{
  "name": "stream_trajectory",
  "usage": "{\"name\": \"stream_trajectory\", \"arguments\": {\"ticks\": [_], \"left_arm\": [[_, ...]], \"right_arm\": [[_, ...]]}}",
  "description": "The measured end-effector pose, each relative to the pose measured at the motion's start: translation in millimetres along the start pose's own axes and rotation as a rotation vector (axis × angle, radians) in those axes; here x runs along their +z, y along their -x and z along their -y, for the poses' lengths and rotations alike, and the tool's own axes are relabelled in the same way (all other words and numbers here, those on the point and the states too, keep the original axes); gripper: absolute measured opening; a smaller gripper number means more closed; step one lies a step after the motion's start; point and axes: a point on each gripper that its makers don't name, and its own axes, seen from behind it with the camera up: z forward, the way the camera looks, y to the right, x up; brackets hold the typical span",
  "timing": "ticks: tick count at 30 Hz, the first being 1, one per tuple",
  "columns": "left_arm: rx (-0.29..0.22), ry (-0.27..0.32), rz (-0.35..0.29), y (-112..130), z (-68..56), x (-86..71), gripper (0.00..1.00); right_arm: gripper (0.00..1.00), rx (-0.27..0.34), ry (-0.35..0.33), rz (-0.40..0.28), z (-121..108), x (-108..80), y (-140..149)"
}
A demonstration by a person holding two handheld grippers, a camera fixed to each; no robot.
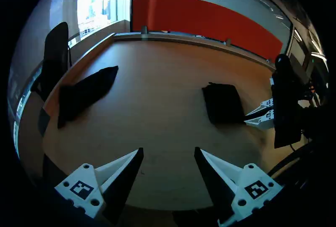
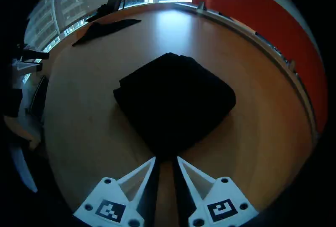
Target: Fold towel
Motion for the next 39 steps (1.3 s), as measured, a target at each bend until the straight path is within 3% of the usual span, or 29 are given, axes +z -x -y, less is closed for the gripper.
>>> {"name": "stream_trajectory", "arguments": {"ticks": [5, 12, 24, 29, 39], "left_arm": [[0.003, 0.005, -0.002, -0.9, -0.2, 0.3, 0.9], [-0.004, 0.021, -0.016, -5.9, -0.9, 3.8, 0.9], [-0.005, 0.057, -0.074, -34.2, -4.7, 10.4, 0.89], [0.0, 0.069, -0.095, -44.7, -7.0, 11.4, 0.9], [0.007, 0.088, -0.109, -54.5, -7.8, 12.7, 0.89]], "right_arm": [[0.06, -0.015, 0.016, -0.001, -4.0, -1.8, -1.9], [0.05, -0.043, 0.033, -0.029, -10.9, -17.1, -23.1], [0.04, -0.145, 0.086, -0.145, -34.1, -69.0, -117.7], [0.04, -0.161, 0.097, -0.199, -41.2, -92.4, -155.5], [0.04, -0.16, 0.136, -0.264, -58.2, -132.6, -189.8]]}}
